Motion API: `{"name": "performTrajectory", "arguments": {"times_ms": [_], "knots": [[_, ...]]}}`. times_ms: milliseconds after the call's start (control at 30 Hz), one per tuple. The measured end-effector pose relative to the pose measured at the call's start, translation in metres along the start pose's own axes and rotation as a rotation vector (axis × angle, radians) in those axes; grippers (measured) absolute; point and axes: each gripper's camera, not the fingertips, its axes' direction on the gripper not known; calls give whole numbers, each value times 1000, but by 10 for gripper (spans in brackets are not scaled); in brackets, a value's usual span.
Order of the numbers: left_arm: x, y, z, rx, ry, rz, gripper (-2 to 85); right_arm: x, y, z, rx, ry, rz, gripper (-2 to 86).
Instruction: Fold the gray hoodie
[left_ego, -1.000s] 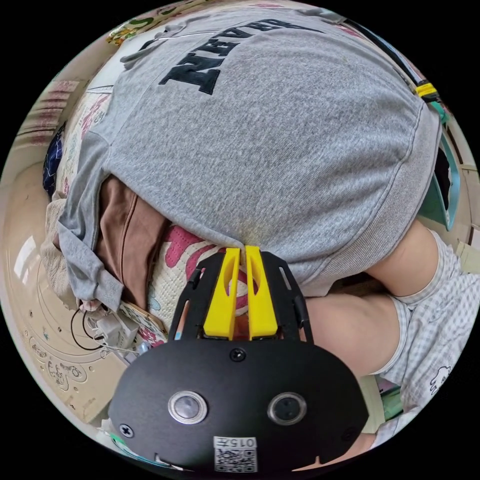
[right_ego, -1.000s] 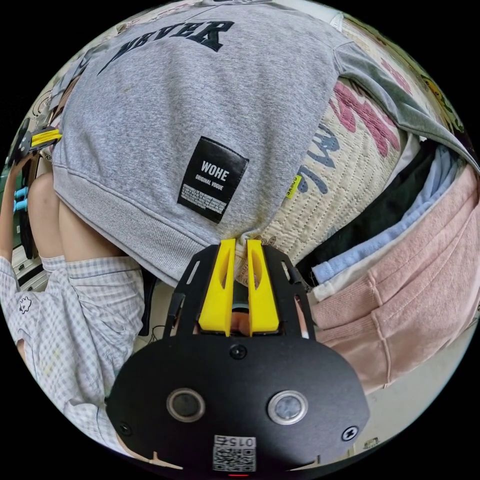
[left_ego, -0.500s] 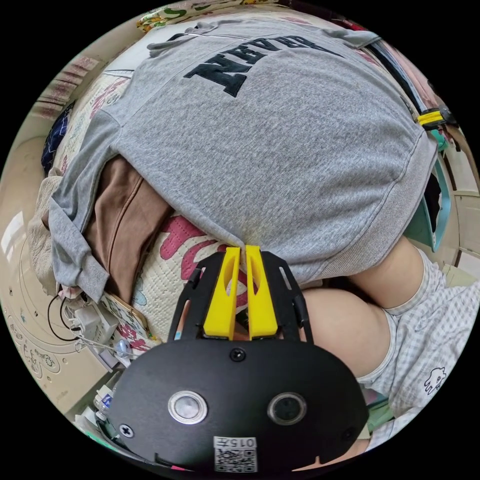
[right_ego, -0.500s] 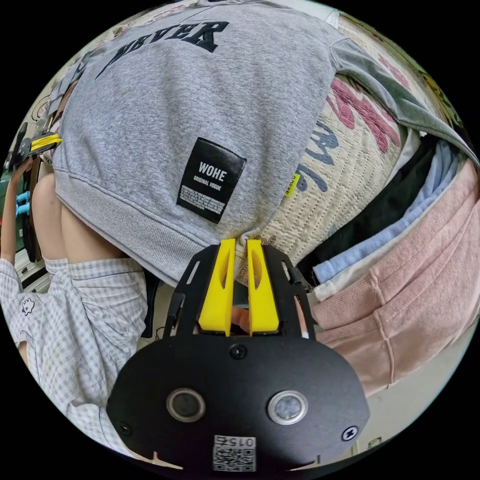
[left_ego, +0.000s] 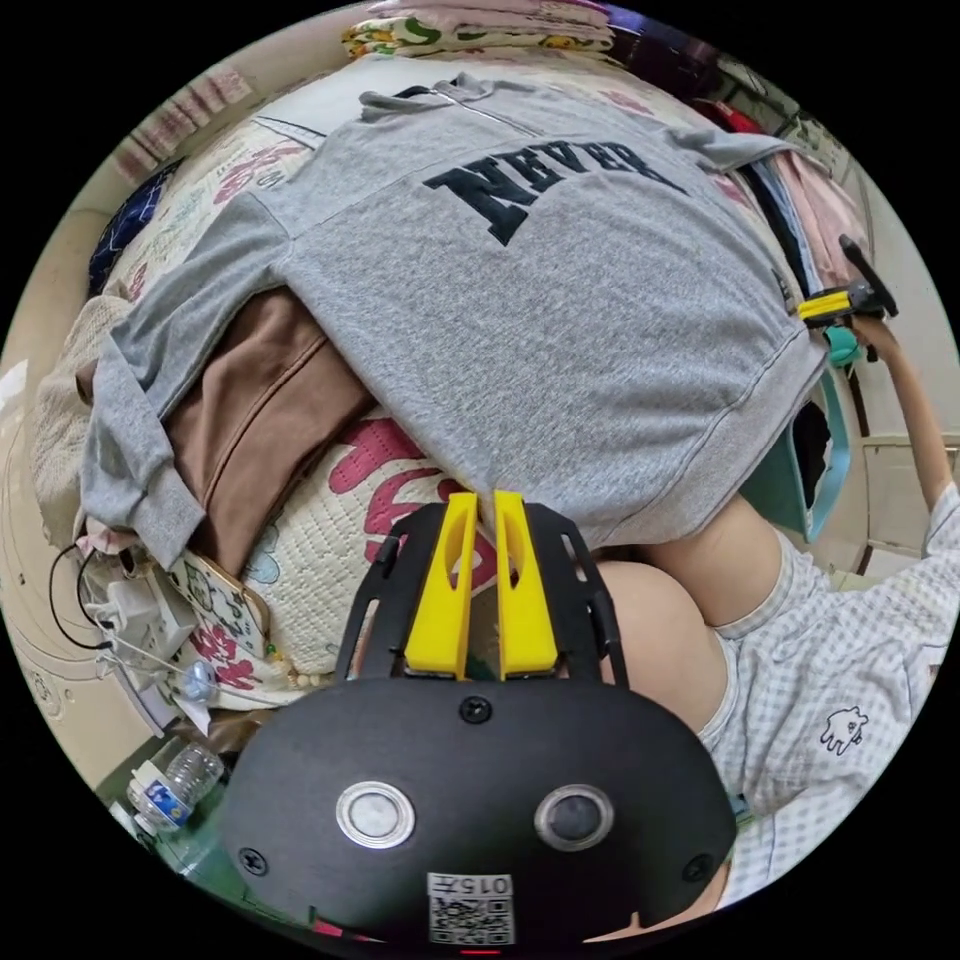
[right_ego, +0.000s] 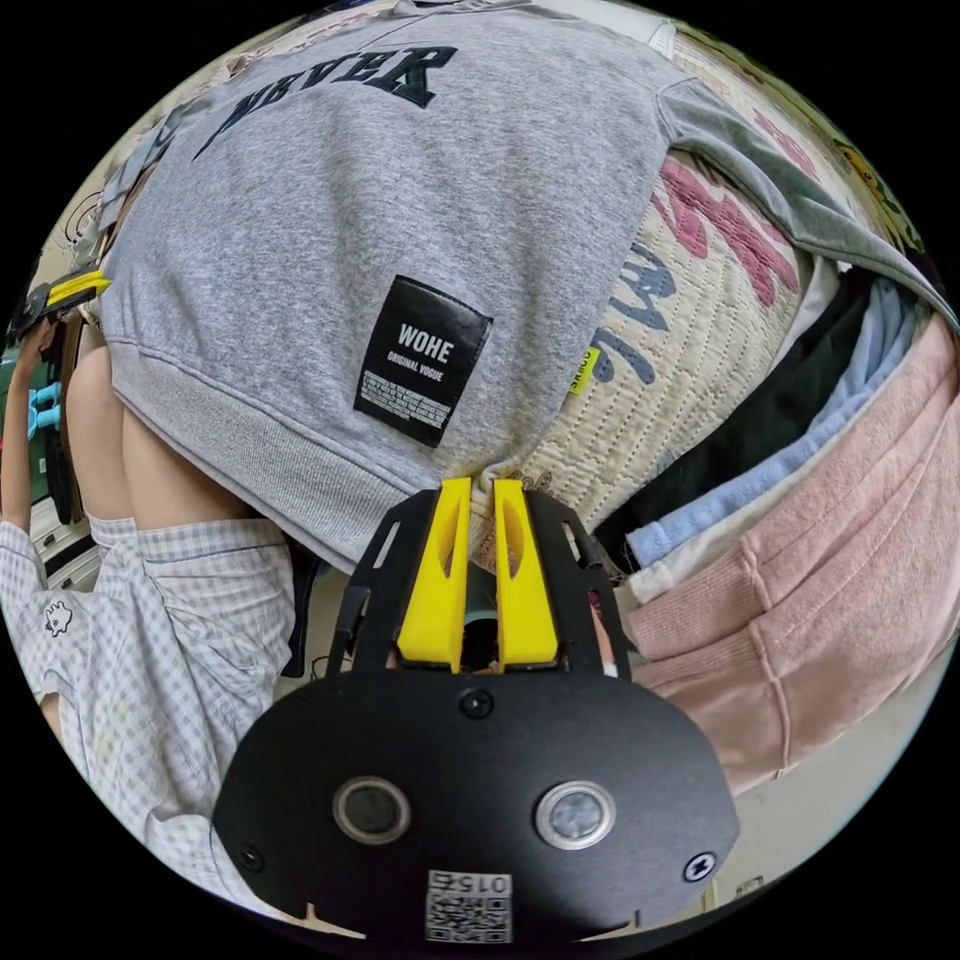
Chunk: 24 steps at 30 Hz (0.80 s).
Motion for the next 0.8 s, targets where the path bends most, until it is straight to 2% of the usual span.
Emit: {"name": "performTrajectory", "arguments": {"times_ms": [67,167,233,333,433,533,633,733,800], "knots": [[-10,16,-20,45,-3,-43,12,-2,4,-10,-7,-6,-11,51],[-11,33,-70,247,-35,-126,12,2,10,-26,-29,-53,-33,50],[19,29,-105,491,17,-143,12,11,11,-39,-66,-112,-22,51],[104,-16,-102,648,85,2,6,7,16,-57,-102,-105,-36,50],[209,-85,-58,575,20,198,1,3,28,-76,-104,-84,-37,49],[272,-121,-30,585,130,276,2,8,50,-95,-52,-108,-17,50],[299,-131,-12,580,180,242,7,21,80,-113,44,-168,18,53],[319,-139,2,480,161,270,14,42,111,-130,139,-263,48,57],[329,-135,0,473,128,264,15,57,124,-139,164,-333,37,58]]}}
